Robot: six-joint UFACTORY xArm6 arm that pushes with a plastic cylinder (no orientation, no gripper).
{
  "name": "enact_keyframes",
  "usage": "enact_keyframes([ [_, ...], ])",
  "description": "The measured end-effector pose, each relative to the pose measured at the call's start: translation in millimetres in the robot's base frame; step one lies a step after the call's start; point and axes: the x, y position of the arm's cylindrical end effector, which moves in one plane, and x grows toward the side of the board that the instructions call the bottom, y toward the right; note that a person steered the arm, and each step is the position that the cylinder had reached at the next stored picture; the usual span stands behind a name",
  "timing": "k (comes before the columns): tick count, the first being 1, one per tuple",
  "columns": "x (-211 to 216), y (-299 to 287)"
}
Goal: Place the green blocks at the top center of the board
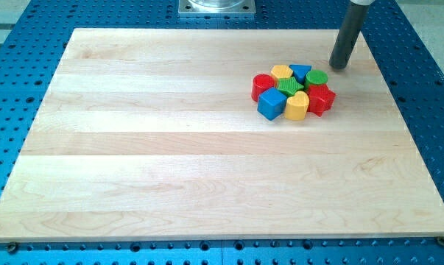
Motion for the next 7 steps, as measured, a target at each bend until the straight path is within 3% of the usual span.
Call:
enact_keyframes([
  [1,-8.2,0.0],
  [2,46.8,25.0],
  [3,74.7,31.0],
  [4,64.4,-25.1],
  [5,81.3,-52.2],
  [7,111.9,-73.6],
])
